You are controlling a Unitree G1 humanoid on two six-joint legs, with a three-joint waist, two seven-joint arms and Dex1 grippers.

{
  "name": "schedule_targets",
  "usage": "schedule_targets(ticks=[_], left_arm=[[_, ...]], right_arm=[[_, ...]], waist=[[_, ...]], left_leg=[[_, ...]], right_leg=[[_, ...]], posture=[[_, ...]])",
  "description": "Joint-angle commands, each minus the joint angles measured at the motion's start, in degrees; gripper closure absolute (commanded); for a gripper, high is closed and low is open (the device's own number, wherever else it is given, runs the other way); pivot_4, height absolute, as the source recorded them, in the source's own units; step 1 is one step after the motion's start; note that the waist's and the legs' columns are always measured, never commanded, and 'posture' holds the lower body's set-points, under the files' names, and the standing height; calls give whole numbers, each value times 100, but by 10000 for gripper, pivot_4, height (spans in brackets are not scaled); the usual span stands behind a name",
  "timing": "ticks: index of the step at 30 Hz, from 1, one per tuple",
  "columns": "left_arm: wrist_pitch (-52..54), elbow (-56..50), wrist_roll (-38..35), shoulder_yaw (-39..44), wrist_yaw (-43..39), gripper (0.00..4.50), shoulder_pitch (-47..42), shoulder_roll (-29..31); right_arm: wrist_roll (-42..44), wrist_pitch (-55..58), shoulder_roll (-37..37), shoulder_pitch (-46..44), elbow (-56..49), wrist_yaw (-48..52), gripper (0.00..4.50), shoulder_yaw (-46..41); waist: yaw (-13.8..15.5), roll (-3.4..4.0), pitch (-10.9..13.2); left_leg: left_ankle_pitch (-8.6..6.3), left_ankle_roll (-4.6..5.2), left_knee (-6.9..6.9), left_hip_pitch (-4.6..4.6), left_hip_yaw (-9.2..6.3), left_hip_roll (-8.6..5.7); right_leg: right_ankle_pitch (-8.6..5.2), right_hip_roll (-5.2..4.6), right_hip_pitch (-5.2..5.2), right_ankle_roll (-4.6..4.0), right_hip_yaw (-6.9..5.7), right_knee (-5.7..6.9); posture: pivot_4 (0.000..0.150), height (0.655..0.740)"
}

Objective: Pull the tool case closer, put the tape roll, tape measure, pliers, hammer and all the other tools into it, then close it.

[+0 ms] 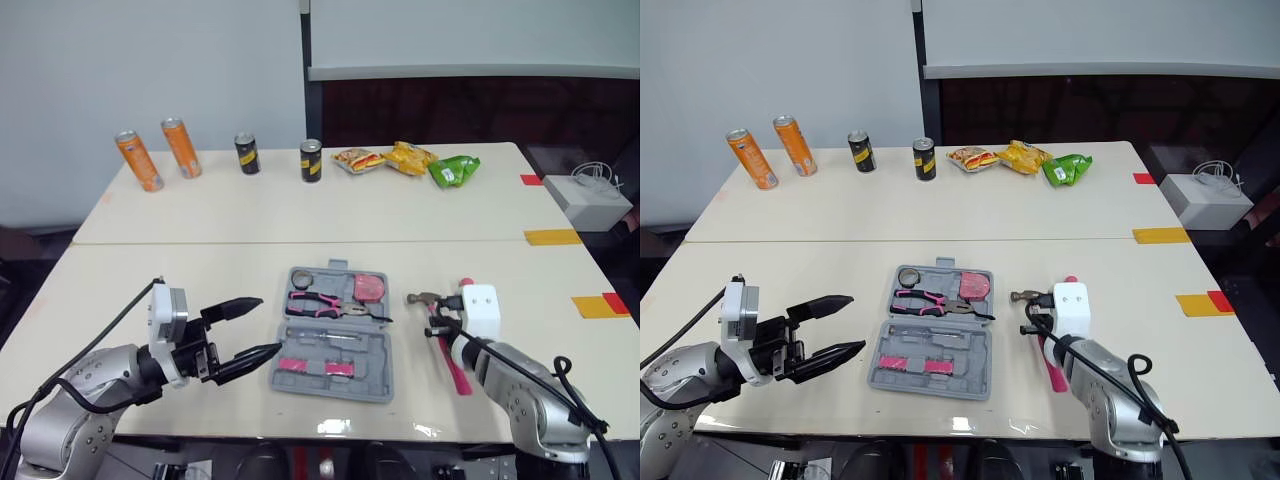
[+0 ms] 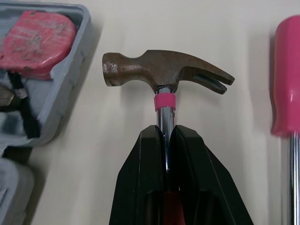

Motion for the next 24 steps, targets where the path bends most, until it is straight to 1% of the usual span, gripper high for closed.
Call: schedule_targets(ticks=[1, 4, 9, 16, 21, 23, 24], left_arm=[[-133, -44, -2, 67, -108, 0, 39, 50], [-148, -21, -2, 68, -152, 0, 69, 62], [-154, -13, 29, 54, -225, 0, 80, 87], [-78, -89, 21, -12, -161, 0, 14, 93], [48, -219, -17, -88, -15, 0, -79, 87], [109, -275, -49, -110, 51, 0, -111, 98], [136, -301, -65, -119, 79, 0, -121, 105]], right_arm=[[134, 60, 134, 307, -755, -55, 44970, -87], [183, 25, 239, 633, -995, -37, 44970, -69], [163, -63, 259, 804, -1088, -34, 44970, -55], [-104, -785, 79, 1215, -635, 55, 44970, 271], [-184, -1235, 41, 1177, -111, 100, 44970, 280], [-136, -1311, 28, 1180, -10, 168, 35163, 245], [-140, -1336, -5, 1190, 17, 195, 32296, 257]], waist=[[2, 0, 0], [7, 0, 0], [-11, -1, 1], [4, -1, 1], [-11, -4, -1], [-11, -6, -2], [-9, -7, -2]], left_leg=[[-5, -10, 0, 0, 0, 0], [-7, -15, -4, 2, 0, -1], [-6, -20, -6, 4, 2, -2], [-6, -23, -13, 4, 1, -4], [-7, -23, -13, 9, 1, -4], [-7, -23, -13, 11, 1, -4], [-7, -23, -13, 11, 1, -4]], right_leg=[[0, 0, 0, 1, 1, -1], [-1, 0, 1, 5, 2, -3], [1, 0, 1, 8, 7, -4], [-1, 0, 1, 12, 6, -8], [2, 0, 6, 12, 7, -6], [2, 0, 7, 11, 7, -6], [2, 0, 7, 11, 7, -6]], posture=[[1500, 7400], [1500, 7400], [1500, 7400], [1500, 7400], [1500, 7400], [1500, 7400], [1500, 7400]])
